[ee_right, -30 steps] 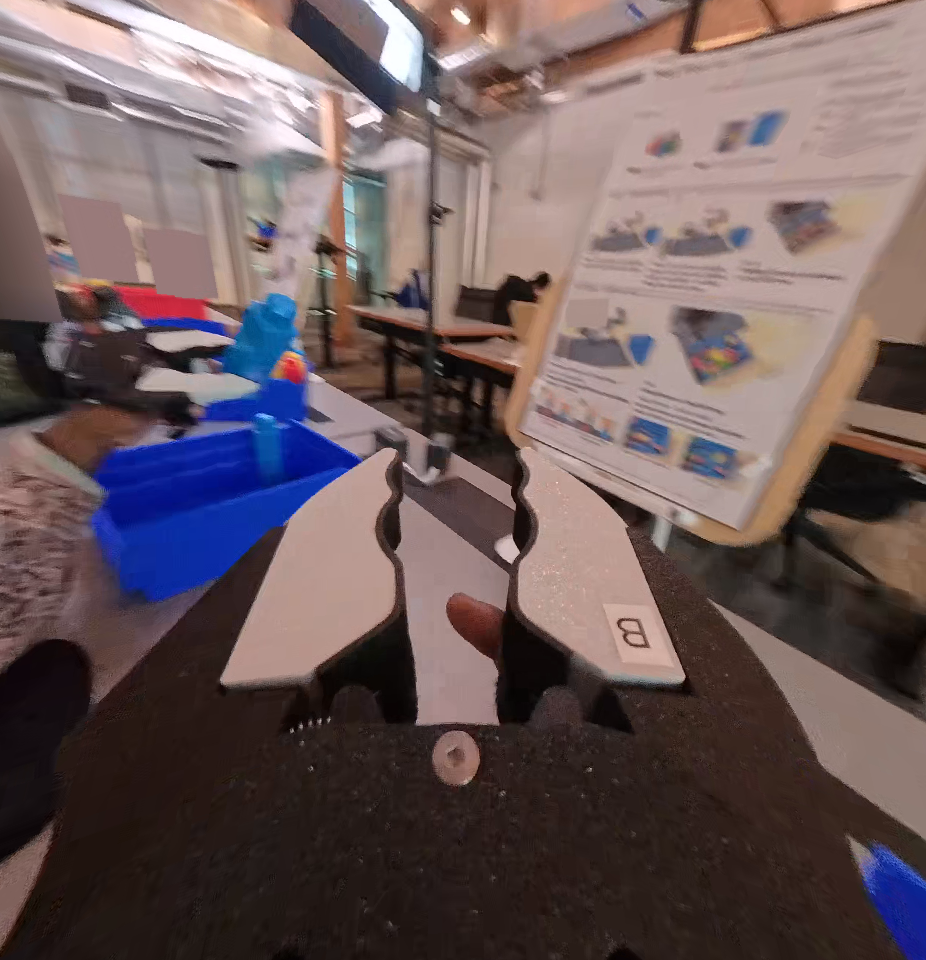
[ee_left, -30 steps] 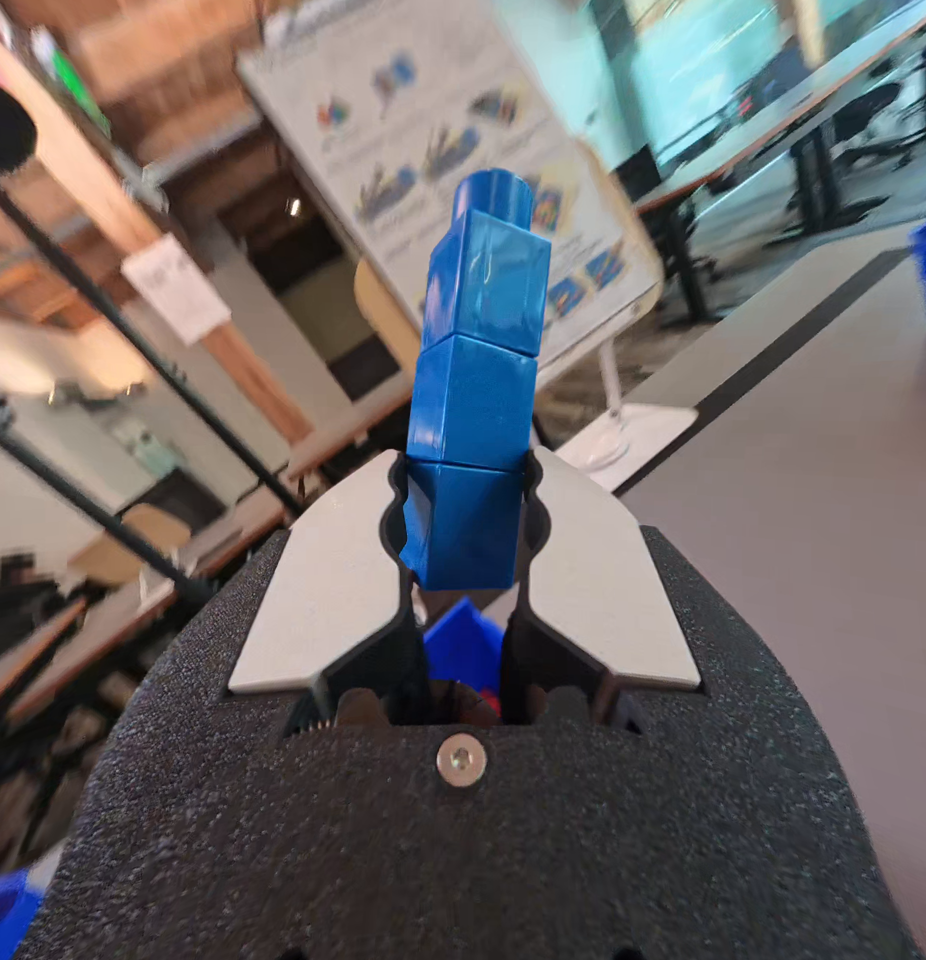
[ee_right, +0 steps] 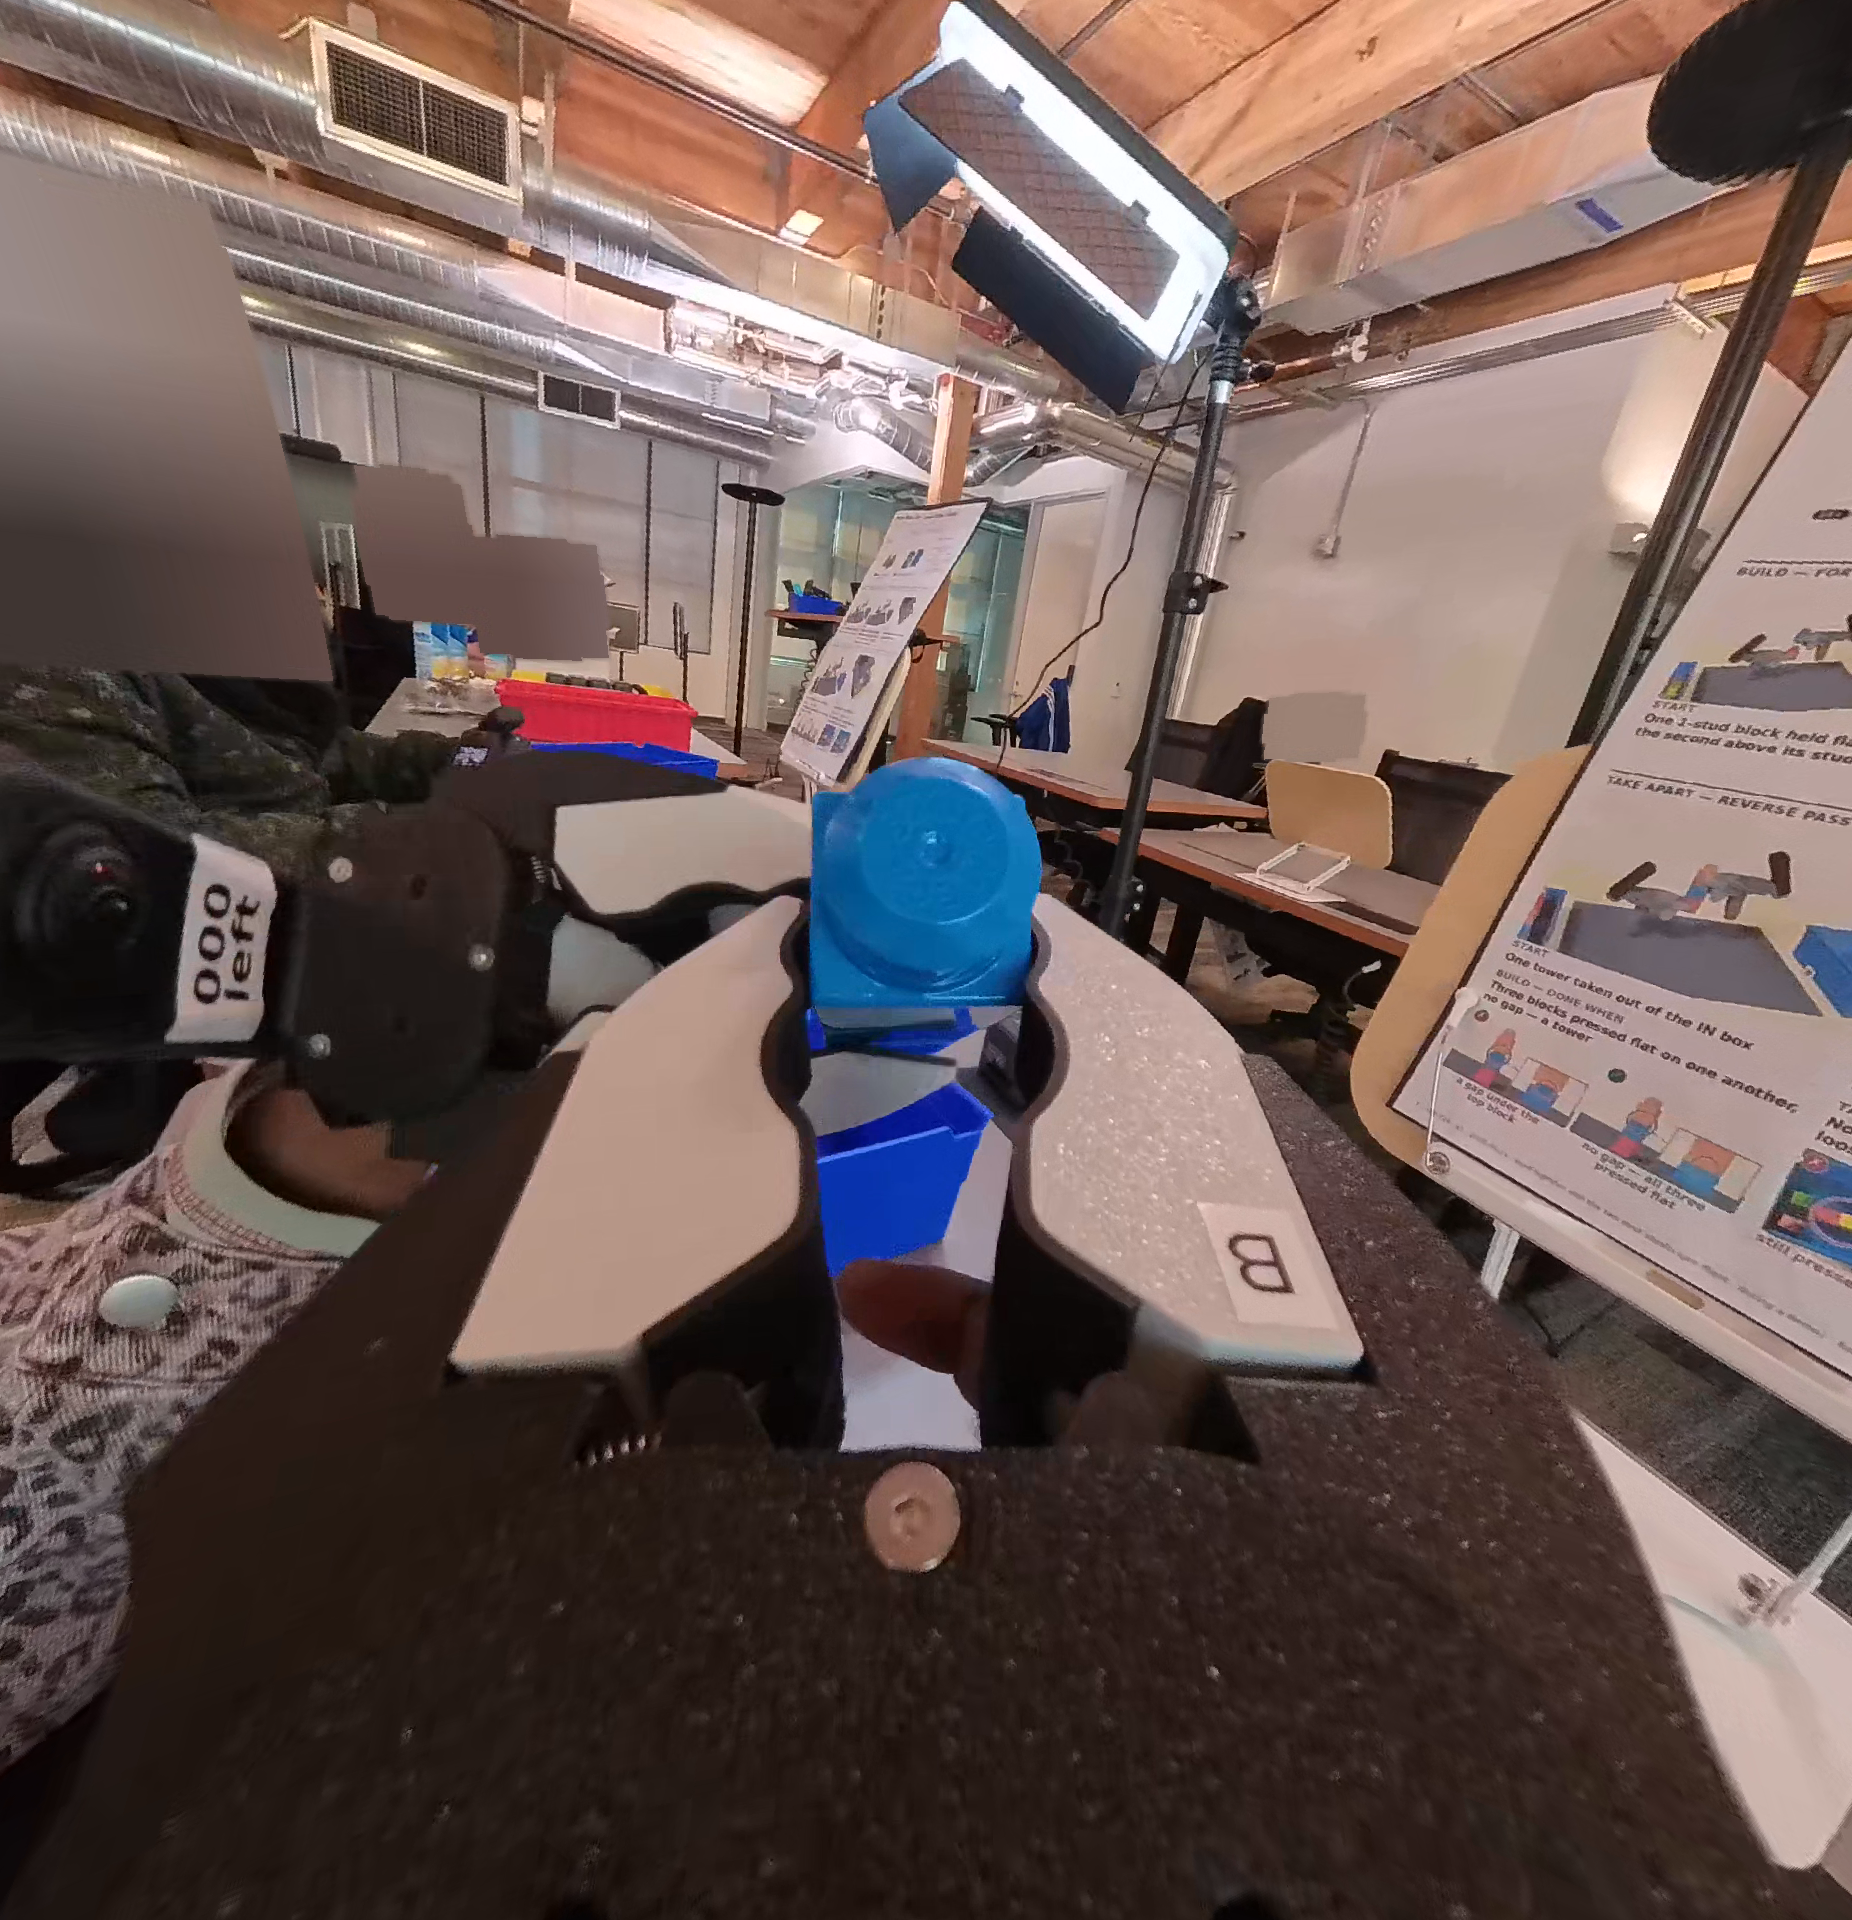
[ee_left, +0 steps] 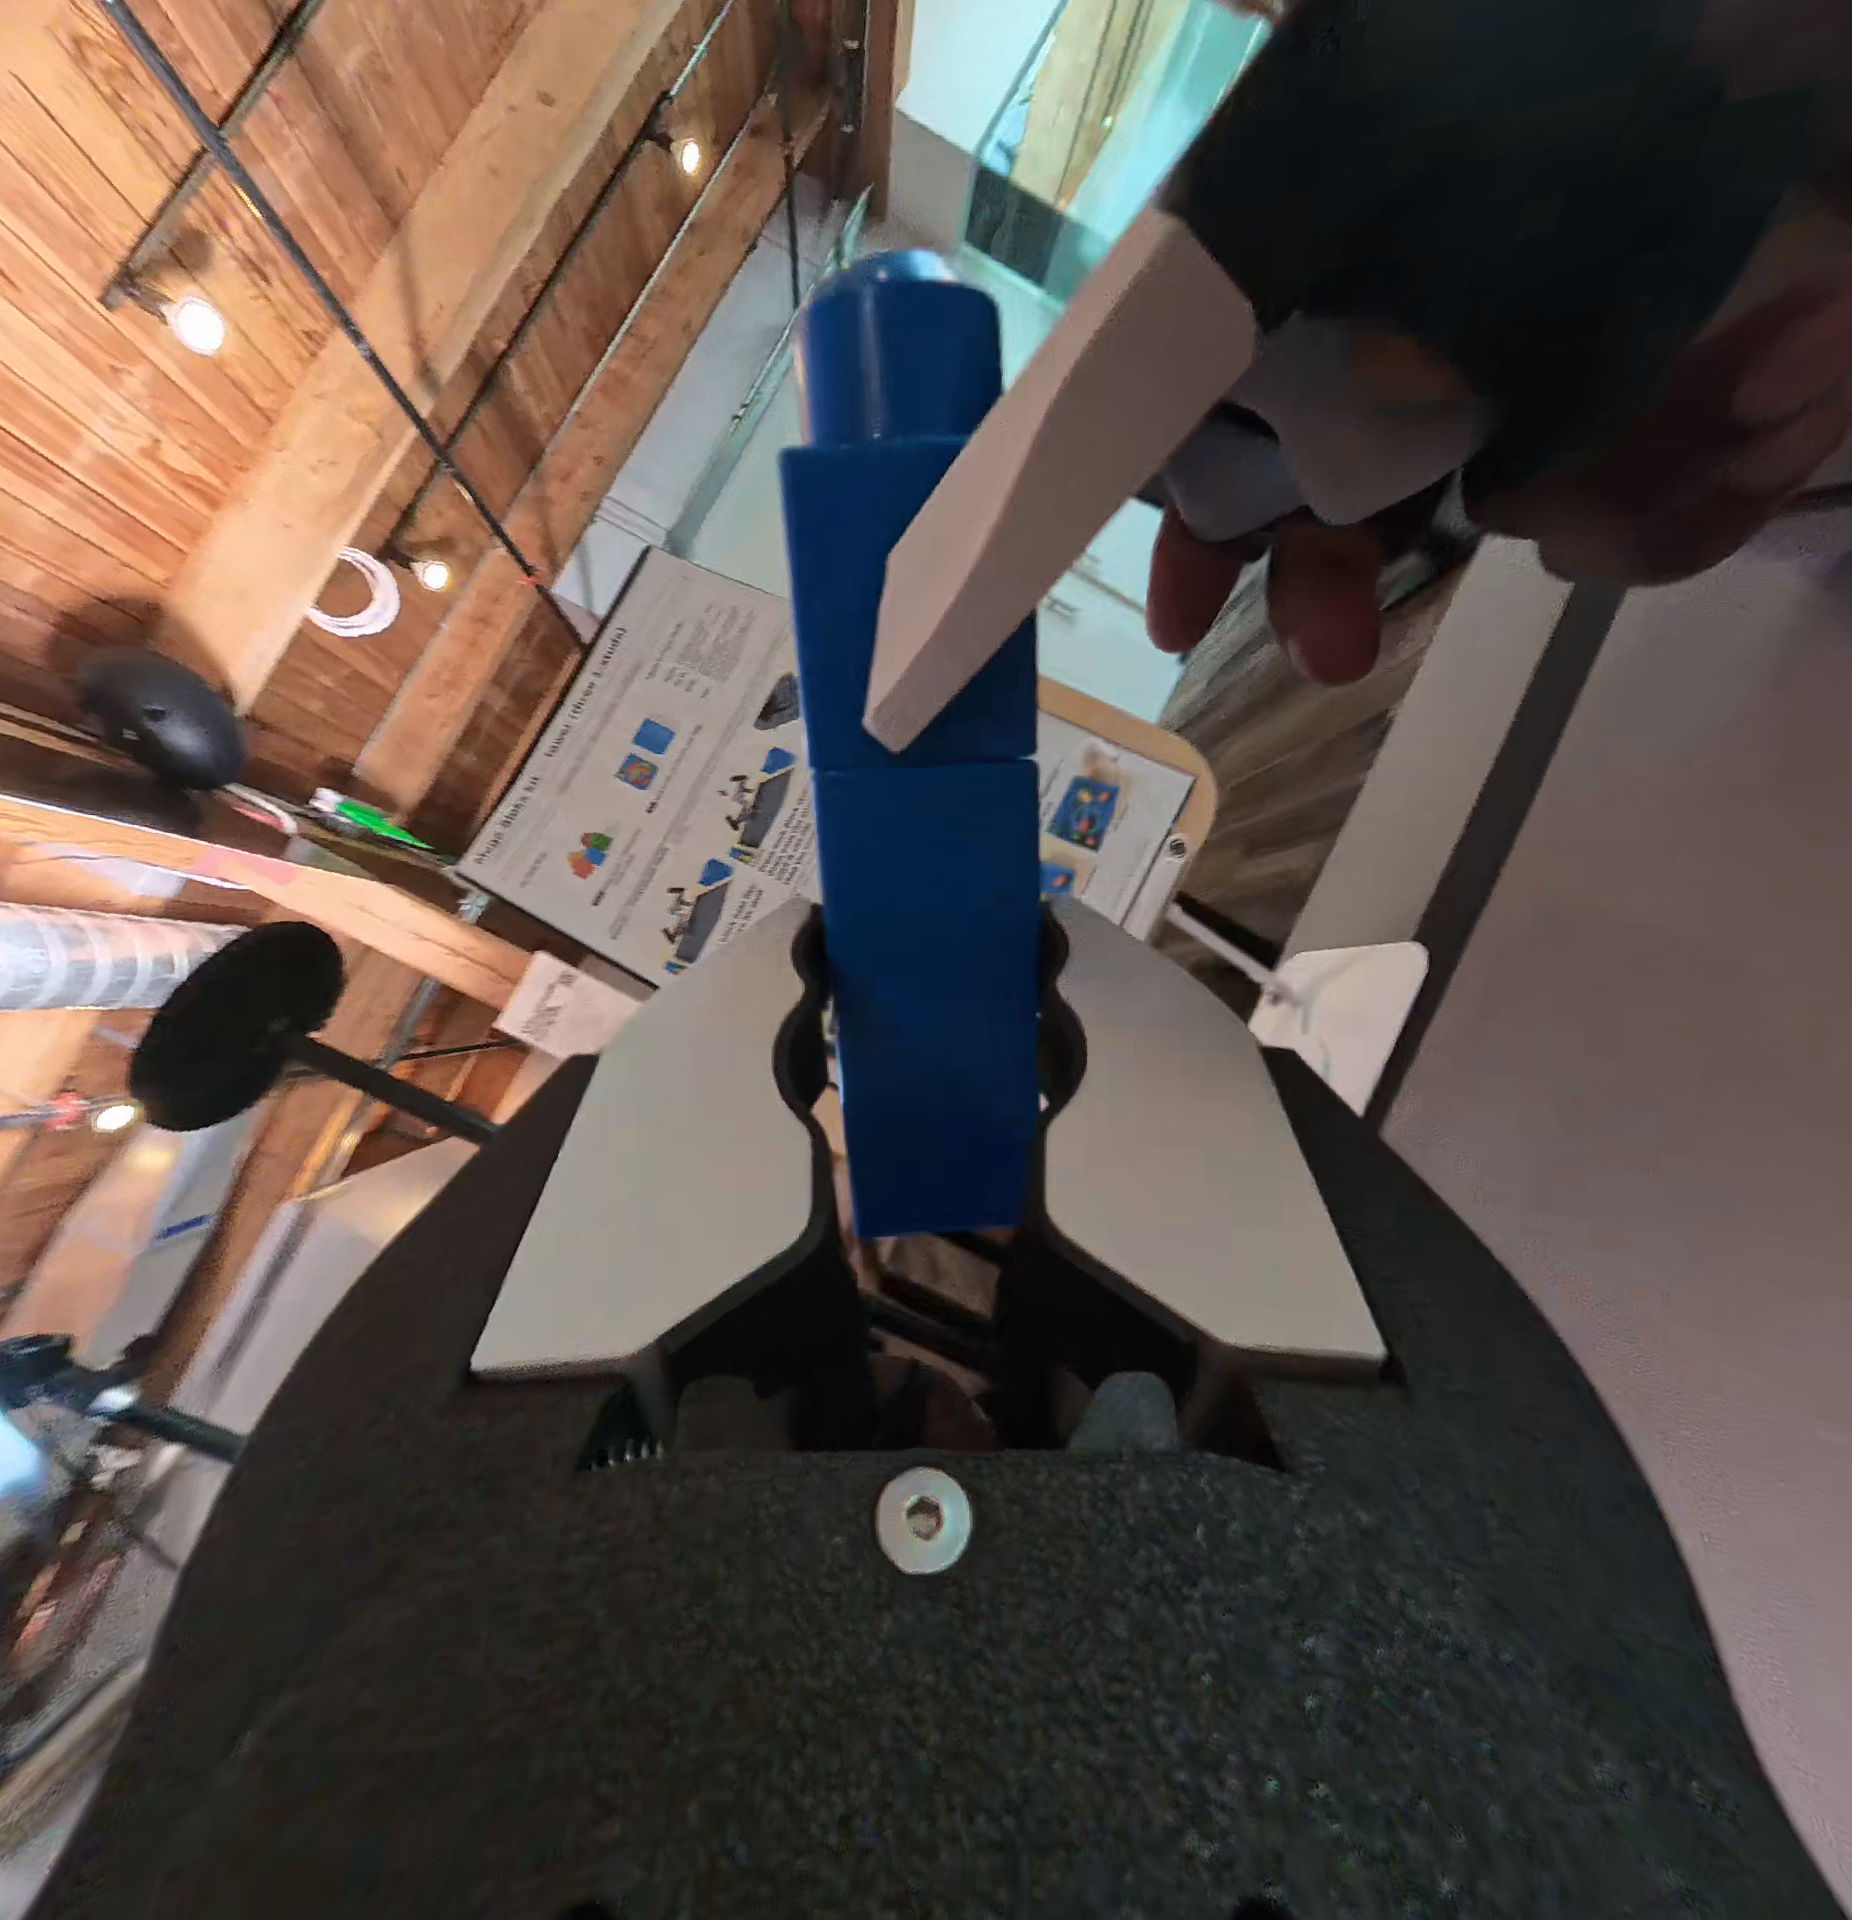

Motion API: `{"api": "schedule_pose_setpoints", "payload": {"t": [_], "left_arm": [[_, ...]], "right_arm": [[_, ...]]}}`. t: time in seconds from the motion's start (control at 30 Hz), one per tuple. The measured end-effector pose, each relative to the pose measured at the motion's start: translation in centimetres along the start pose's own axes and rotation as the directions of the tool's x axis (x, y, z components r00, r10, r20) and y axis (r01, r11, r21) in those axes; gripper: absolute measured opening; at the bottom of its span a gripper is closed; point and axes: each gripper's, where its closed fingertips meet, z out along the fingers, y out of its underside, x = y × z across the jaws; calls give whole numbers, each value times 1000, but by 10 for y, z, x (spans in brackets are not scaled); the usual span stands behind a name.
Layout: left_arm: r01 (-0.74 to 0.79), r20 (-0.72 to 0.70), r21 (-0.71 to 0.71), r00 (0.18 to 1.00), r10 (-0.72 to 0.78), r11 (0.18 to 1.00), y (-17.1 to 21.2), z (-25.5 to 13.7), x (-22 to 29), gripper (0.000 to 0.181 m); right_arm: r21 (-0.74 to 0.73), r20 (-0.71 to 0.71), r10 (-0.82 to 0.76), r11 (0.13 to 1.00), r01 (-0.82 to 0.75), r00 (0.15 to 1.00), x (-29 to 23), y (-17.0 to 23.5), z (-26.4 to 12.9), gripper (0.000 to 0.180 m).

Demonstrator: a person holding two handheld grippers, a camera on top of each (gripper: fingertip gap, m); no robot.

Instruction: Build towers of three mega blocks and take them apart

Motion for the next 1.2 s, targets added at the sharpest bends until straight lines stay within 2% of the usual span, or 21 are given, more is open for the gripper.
{"api": "schedule_pose_setpoints", "payload": {"t": [0.07, 0.23, 0.33, 0.37, 0.43, 0.5, 0.57, 0.63, 0.7, 0.73, 0.8, 0.93, 1.0, 1.07, 1.13, 1.2], "left_arm": [[-47, 45, -28, 998, 48, 999, 2, 1, -3, 36], [7, 8, -25, 1000, -6, 1000, 3, 2, -1, 35], [-82, 35, -241, 995, 93, 967, 50, -2, -12, 35], [-54, 57, -260, 996, 71, 964, 64, -5, -18, 35], [102, 88, -233, 993, -83, 967, 78, -15, -30, 35], [209, 127, -175, 974, -189, 962, 79, -26, -45, 35], [271, 166, -129, 954, -249, 954, 77, -35, -58, 35], [317, 195, -83, 935, -297, 945, 73, -43, -69, 35], [358, 218, -25, 913, -345, 933, 68, -49, -77, 35], [376, 220, 1, 904, -367, 927, 65, -52, -80, 35], [404, 216, 33, 890, -401, 914, 62, -55, -84, 35], [409, 223, 27, 887, -404, 912, 66, -58, -86, 35], [403, 225, 9, 891, -395, 915, 69, -58, -85, 35], [396, 225, -3, 895, -385, 918, 70, -58, -84, 35], [395, 220, -8, 897, -383, 919, 71, -57, -83, 35], [395, 204, -14, 900, -384, 919, 71, -56, -80, 35]], "right_arm": [[1, -19, -4, 1000, 4, 1000, 1, 0, 1, 36], [-24, -27, -12, 1000, 12, 1000, 2, 0, 0, 36], [139, -59, 70, 988, -61, 996, 16, -33, -25, 36], [186, -64, 96, 979, -83, 993, 23, -45, -39, 36], [222, -131, 78, 974, -48, 988, 43, -61, -72, 35], [173, -280, 27, 985, 22, 960, 70, -66, -109, 36], [84, -451, -27, 994, 73, 892, 99, -62, -151, 36], [-70, -565, -64, 997, 29, 822, 123, -41, -194, 36], [-241, -696, -135, 969, -52, 705, 151, -9, -245, 36], [-318, -747, -170, 941, -120, 643, 162, 10, -271, 36], [-419, -796, -193, 860, -292, 574, 173, 50, -313, 36], [-450, -842, -129, 706, -548, 524, 178, 112, -349, 36], [-529, -826, -153, 543, -652, 542, 166, 144, -361, 37], [-633, -764, -165, 381, -674, 624, 148, 170, -366, 37], [-702, -708, -187, 299, -647, 681, 141, 184, -370, 37], [-696, -717, -161, 224, -682, 678, 135, 196, -375, 37]]}}
